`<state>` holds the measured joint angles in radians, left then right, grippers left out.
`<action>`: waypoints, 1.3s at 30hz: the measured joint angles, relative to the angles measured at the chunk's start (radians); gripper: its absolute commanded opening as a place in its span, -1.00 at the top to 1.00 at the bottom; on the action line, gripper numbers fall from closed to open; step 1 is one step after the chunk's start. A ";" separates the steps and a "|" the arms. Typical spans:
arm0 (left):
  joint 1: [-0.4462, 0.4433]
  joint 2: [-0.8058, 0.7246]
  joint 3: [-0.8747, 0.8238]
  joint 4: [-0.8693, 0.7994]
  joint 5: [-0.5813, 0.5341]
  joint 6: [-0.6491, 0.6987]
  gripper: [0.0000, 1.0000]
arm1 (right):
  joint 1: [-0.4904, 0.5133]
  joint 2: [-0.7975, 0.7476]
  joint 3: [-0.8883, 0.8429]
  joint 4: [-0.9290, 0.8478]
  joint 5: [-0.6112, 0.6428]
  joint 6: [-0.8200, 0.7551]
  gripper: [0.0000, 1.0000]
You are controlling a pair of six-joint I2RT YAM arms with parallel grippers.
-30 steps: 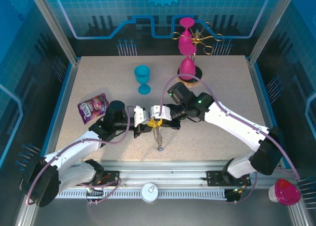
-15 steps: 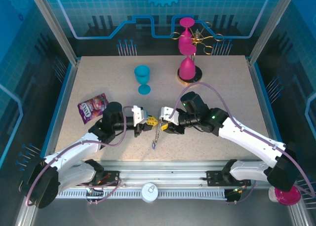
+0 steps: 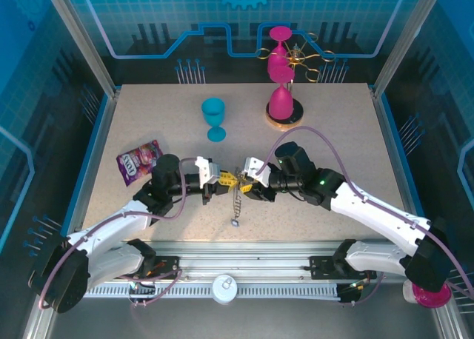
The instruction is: Put the keys on the keyring
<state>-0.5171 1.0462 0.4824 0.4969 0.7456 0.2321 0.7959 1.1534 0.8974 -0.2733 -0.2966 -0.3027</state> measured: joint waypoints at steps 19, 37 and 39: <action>0.000 0.029 -0.046 0.153 -0.034 -0.141 1.00 | 0.035 0.057 0.000 0.041 0.007 0.018 0.75; 0.000 0.029 -0.048 0.205 -0.006 -0.148 1.00 | 0.027 -0.110 -0.035 0.016 0.044 -0.041 0.55; 0.000 0.029 -0.048 0.202 0.005 -0.145 1.00 | 0.026 -0.099 -0.035 0.024 0.034 -0.045 0.57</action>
<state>-0.5175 1.0756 0.4347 0.6987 0.7502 0.0872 0.8215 1.0546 0.8627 -0.2489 -0.2626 -0.3477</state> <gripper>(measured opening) 0.049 0.223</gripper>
